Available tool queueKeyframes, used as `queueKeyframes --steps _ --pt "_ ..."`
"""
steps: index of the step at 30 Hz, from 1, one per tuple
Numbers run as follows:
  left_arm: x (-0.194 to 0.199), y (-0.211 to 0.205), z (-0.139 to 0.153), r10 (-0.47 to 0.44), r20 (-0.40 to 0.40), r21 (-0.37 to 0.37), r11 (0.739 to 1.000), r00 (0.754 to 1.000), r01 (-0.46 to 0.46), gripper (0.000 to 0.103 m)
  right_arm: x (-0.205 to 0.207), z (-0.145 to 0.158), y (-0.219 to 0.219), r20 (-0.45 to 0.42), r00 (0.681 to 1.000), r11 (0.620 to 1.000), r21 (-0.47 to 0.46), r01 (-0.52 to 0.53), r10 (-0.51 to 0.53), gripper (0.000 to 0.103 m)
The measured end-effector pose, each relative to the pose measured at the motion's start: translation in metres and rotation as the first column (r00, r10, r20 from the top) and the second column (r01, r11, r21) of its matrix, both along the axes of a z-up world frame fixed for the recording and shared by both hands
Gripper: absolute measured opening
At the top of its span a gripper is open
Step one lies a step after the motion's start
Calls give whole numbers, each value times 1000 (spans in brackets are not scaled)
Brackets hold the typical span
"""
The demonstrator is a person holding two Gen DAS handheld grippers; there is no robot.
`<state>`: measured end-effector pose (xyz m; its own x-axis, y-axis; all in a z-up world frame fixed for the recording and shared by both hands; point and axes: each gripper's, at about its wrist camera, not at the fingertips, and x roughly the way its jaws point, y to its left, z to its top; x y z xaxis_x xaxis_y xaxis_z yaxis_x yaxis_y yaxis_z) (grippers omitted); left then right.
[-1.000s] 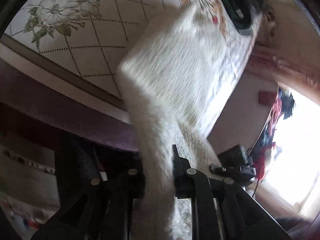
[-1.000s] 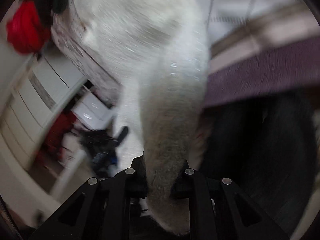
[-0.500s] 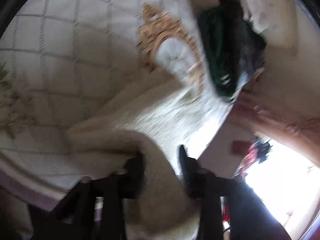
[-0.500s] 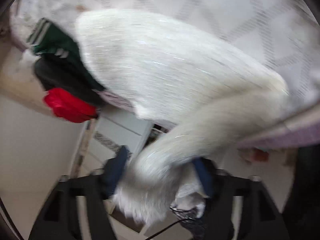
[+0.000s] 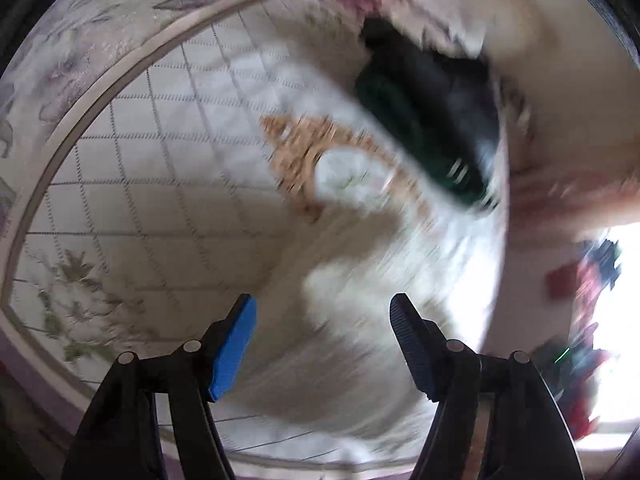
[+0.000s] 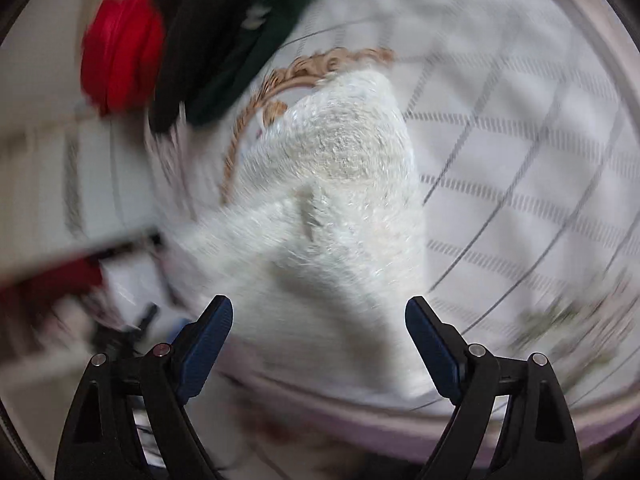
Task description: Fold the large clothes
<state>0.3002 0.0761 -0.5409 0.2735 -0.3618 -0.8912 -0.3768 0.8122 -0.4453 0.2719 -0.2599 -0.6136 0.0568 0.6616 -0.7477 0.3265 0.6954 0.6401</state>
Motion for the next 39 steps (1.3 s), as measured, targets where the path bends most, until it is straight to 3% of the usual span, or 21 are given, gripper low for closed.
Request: queueKeyframes --steps 3,5,7,8,11,13,14,15,17,19,21,23,25,27,30,32,34,35,36,37,39 --pt "-11 -9 -43 -8 -82 -8 1000 997 8 67 21 -3 20 119 973 973 -146 -180 198 90" --pt "-7 -14 -67 -7 -96 -7 1000 995 7 67 39 -28 39 149 918 917 -223 -331 368 90" --pt "-1 -17 -78 1 -97 13 1000 995 1 67 53 -61 48 125 891 887 -225 -403 437 90" --pt "7 -17 -86 0 -91 24 1000 996 2 69 59 -81 47 103 901 902 -150 -405 422 90" --pt "22 -14 -91 -4 -56 40 999 998 6 78 70 -109 41 91 953 957 -12 -289 289 88" --pt "31 -11 -89 -16 -42 46 999 999 18 79 62 -107 35 91 975 979 7 -203 202 63" --pt "34 -10 -85 -24 -30 54 998 999 26 79 49 -108 21 51 996 996 55 -71 68 55" --pt "36 -9 -80 -34 -25 64 997 999 36 79 31 -108 10 3 999 993 107 52 -52 52" --pt "35 -9 -65 -54 -12 100 994 998 55 78 -16 -107 -1 -94 969 962 129 240 -229 51" --pt "29 -9 -50 -72 -9 151 986 997 73 78 -65 -107 5 -204 931 938 107 330 -304 51" --pt "15 -9 -36 -74 -13 174 982 997 75 78 -105 -107 26 -319 912 946 110 305 -257 59" --pt "1 -13 -27 -72 -29 172 982 997 76 77 -138 -108 56 -446 892 967 187 175 -75 59" --pt "-11 -22 -22 -65 -43 157 985 997 71 76 -158 -93 67 -472 880 969 234 77 44 59" --pt "-18 -38 -21 -71 -52 105 992 996 76 76 -158 -67 60 -408 908 977 215 -1 91 66" --pt "-15 -69 -28 -120 -57 82 989 991 125 76 -135 -20 31 -203 973 993 45 -106 113 83" --pt "-5 -95 -43 -183 -75 157 969 980 193 75 -111 -3 12 -76 988 990 -35 -137 134 84" --pt "-1 -108 -55 -216 -65 258 939 974 226 71 -83 -3 7 -22 987 984 -77 -161 160 84" --pt "-1 -110 -56 -223 -55 303 925 973 229 49 -68 -11 7 -9 983 979 -81 -185 185 84" --pt "-2 -110 -53 -234 -32 332 914 972 232 35 -53 -23 11 -2 979 976 -79 -203 204 84" --pt "-4 -108 -50 -246 -15 344 909 969 235 11 -47 -30 12 8 973 971 -72 -227 229 84" --pt "-11 -99 -41 -248 26 331 916 968 226 10 -44 -37 30 20 958 959 -10 -285 285 84"
